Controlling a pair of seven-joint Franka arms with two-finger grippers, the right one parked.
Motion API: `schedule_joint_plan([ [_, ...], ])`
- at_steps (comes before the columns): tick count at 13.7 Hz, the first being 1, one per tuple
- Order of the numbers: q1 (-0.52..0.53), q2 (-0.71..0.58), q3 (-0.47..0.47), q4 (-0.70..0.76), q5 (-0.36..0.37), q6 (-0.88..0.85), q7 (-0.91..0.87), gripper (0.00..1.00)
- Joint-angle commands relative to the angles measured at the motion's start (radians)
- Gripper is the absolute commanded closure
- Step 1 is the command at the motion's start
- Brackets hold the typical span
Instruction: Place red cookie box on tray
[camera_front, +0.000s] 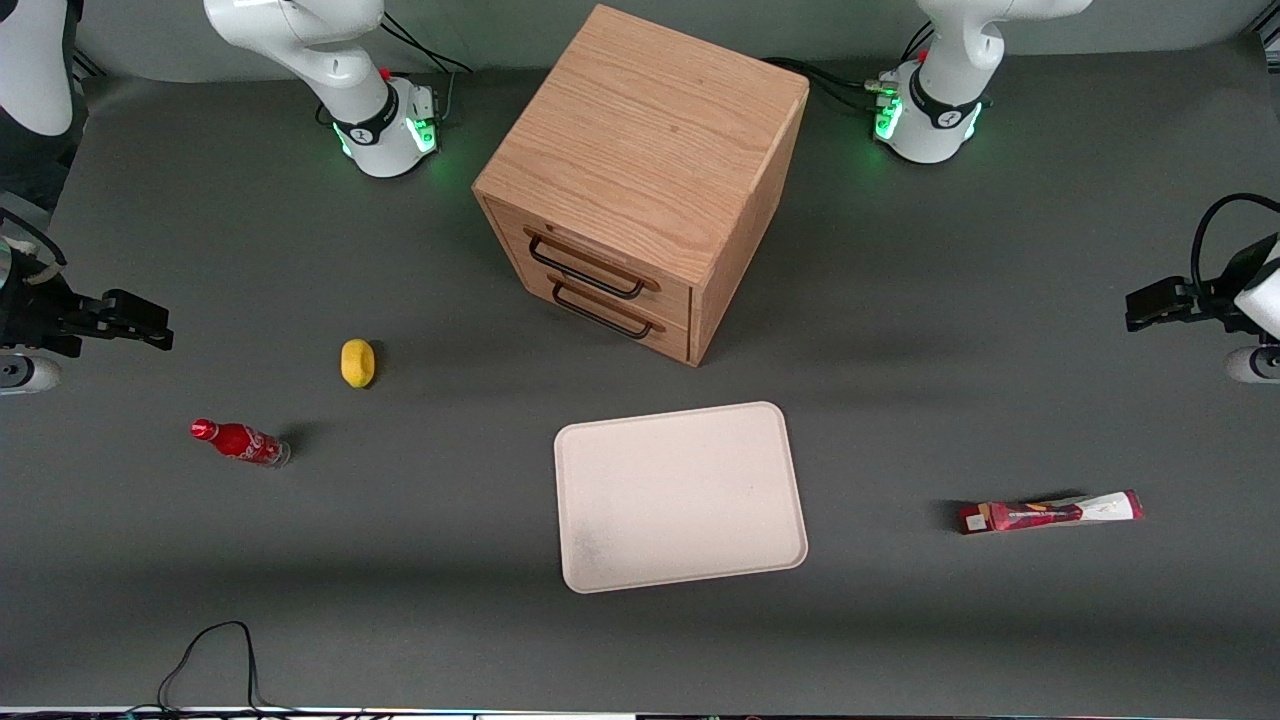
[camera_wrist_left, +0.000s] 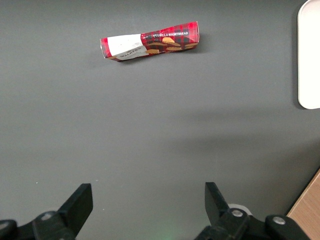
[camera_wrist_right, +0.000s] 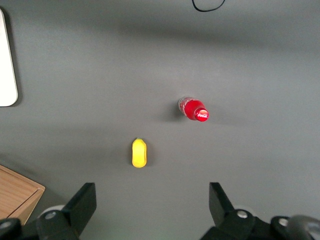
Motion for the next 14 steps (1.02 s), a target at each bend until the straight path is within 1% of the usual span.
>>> schedule_joint_plan([
  [1, -0.008, 0.011, 0.004, 0.028, 0.002, -0.01, -0.016, 0.0],
  [14, -0.008, 0.014, 0.004, 0.03, 0.011, -0.009, 0.002, 0.0],
])
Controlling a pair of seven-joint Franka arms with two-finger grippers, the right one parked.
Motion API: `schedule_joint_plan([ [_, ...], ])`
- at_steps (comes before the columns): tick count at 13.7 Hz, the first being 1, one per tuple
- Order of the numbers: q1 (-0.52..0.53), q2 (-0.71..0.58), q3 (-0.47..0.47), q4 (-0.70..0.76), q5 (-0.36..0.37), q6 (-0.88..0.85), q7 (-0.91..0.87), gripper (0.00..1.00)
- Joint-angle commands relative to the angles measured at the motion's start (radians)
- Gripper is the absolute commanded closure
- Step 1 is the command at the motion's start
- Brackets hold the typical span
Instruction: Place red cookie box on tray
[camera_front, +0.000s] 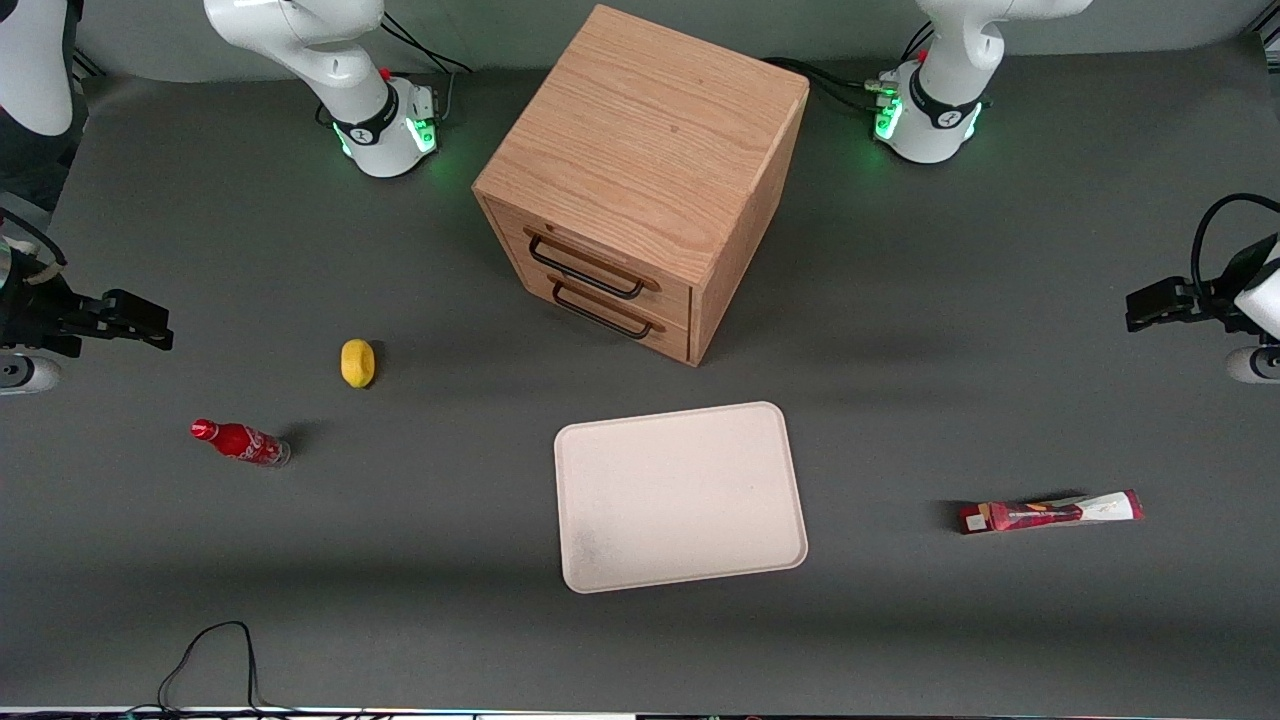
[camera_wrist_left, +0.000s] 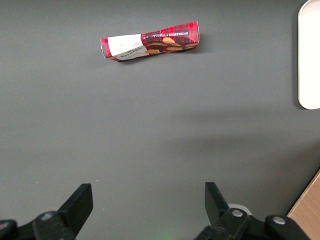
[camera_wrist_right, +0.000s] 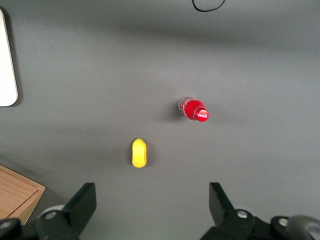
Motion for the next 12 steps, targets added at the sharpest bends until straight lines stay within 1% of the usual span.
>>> schedule_joint_plan([
  [1, -0.008, 0.014, 0.004, 0.029, 0.007, -0.009, 0.002, 0.0],
  [7, 0.003, 0.034, 0.012, 0.059, 0.009, -0.021, 0.029, 0.0],
  [10, 0.006, 0.072, 0.065, 0.098, -0.001, -0.023, 0.195, 0.0],
  [12, 0.006, 0.115, 0.104, 0.142, -0.001, -0.023, 0.362, 0.0],
])
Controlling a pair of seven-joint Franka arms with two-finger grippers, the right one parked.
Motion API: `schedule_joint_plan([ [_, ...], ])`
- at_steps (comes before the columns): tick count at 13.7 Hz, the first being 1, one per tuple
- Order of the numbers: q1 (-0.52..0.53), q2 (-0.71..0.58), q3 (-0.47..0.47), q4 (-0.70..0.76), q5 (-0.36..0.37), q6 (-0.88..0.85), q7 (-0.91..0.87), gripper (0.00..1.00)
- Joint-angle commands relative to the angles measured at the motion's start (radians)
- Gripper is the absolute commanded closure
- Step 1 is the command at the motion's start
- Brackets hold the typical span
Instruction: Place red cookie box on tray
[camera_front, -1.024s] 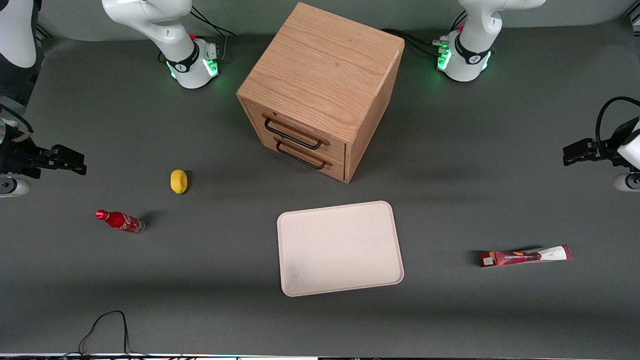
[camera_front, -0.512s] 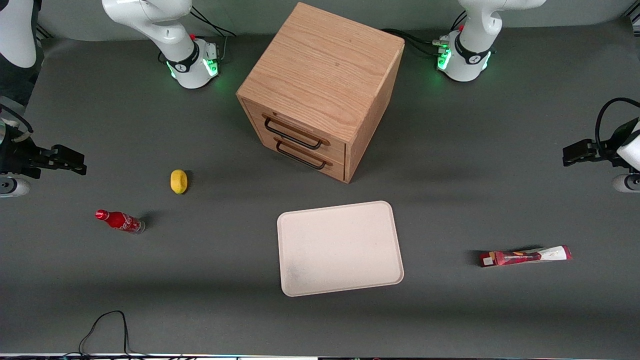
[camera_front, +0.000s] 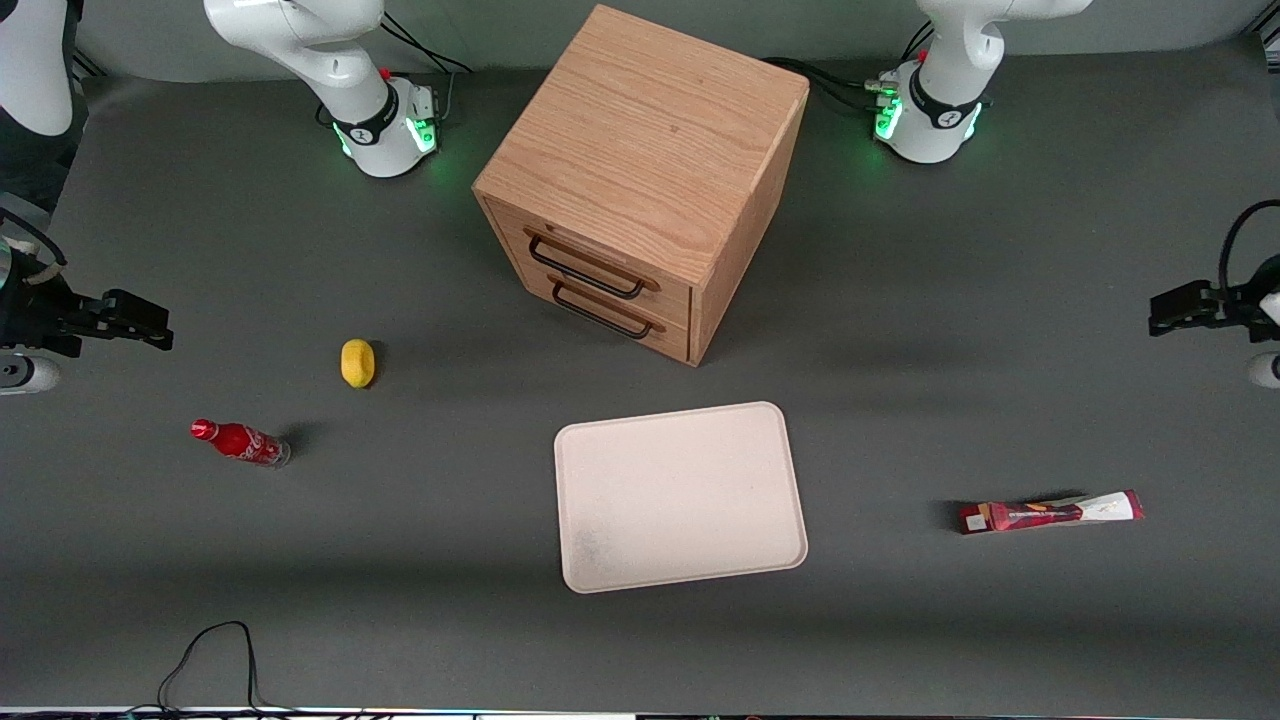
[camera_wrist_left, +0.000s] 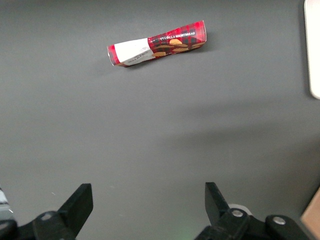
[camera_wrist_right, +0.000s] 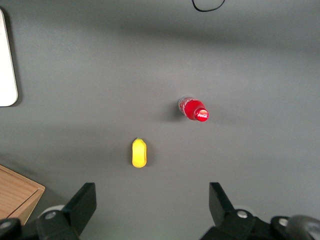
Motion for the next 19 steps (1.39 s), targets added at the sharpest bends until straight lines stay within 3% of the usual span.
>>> schedule_joint_plan([
  [1, 0.003, 0.09, 0.061, 0.108, -0.003, -0.02, 0.261, 0.0],
  [5, 0.053, 0.205, 0.098, 0.244, -0.007, -0.008, 0.719, 0.01],
  [7, 0.063, 0.226, 0.098, 0.275, -0.029, -0.005, 0.841, 0.01],
  [11, 0.07, 0.242, 0.098, 0.272, -0.065, -0.003, 0.98, 0.02],
  [19, 0.064, 0.35, 0.09, 0.266, -0.132, 0.001, 1.039, 0.01],
])
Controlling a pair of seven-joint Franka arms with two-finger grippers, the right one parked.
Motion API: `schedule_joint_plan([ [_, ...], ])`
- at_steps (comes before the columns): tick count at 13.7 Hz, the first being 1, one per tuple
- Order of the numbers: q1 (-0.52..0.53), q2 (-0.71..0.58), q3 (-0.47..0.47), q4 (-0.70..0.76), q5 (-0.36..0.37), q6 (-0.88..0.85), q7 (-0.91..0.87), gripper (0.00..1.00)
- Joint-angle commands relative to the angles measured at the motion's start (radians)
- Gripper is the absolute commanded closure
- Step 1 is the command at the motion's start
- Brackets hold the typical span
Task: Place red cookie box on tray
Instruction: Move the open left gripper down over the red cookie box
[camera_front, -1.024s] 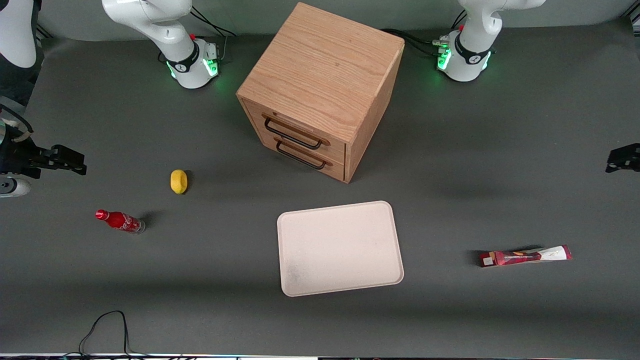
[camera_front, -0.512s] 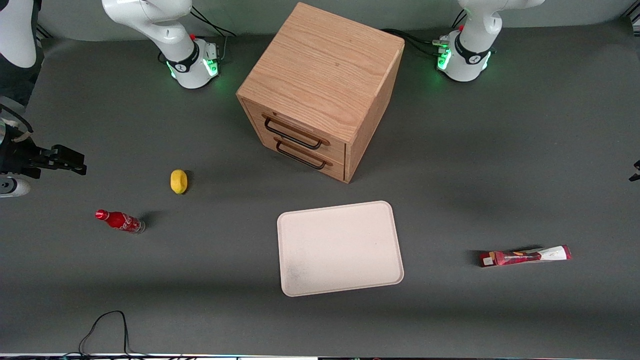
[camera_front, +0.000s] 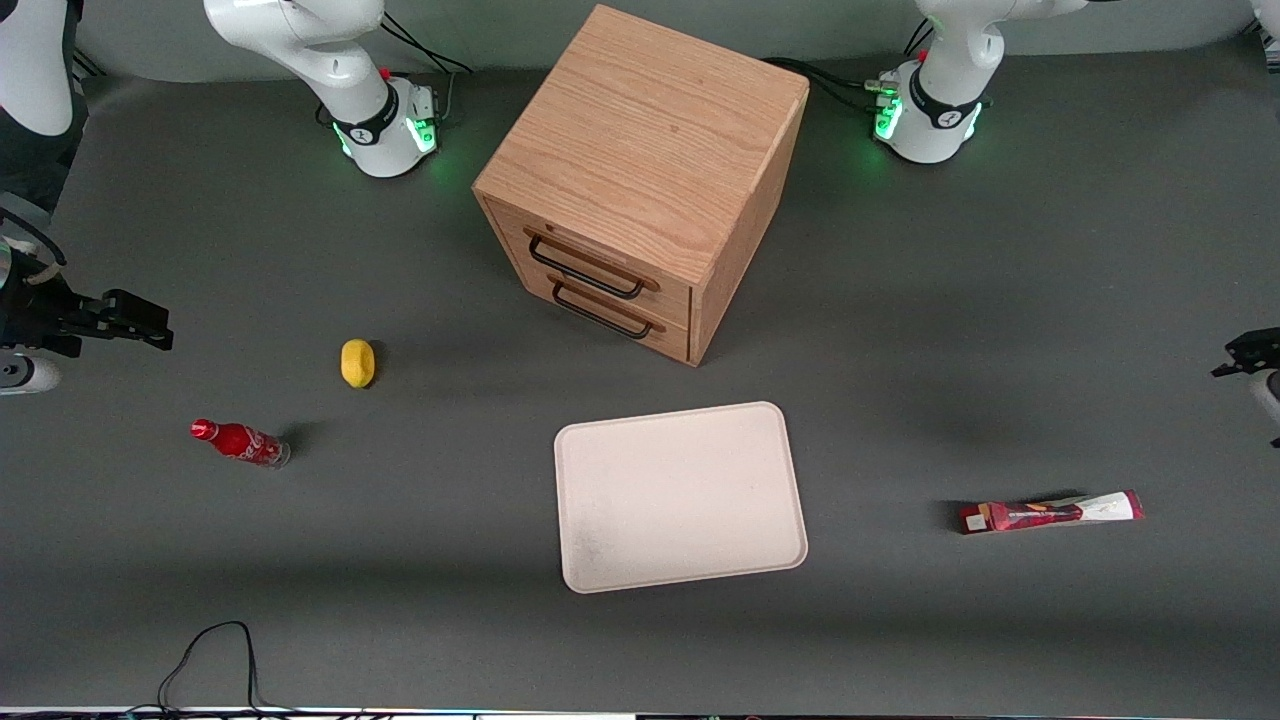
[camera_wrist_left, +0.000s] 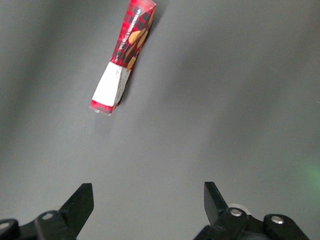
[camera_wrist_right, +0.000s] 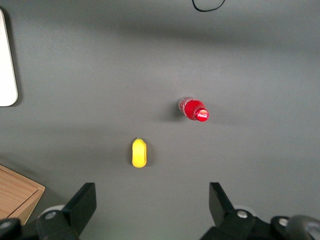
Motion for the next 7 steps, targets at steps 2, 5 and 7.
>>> schedule_joint_plan([
  [2, -0.01, 0.098, 0.002, 0.035, -0.031, 0.026, 0.058, 0.01],
  [5, -0.013, 0.159, -0.045, 0.039, -0.031, 0.123, 0.12, 0.01],
  [7, -0.015, 0.192, -0.074, 0.036, -0.026, 0.155, 0.201, 0.0],
])
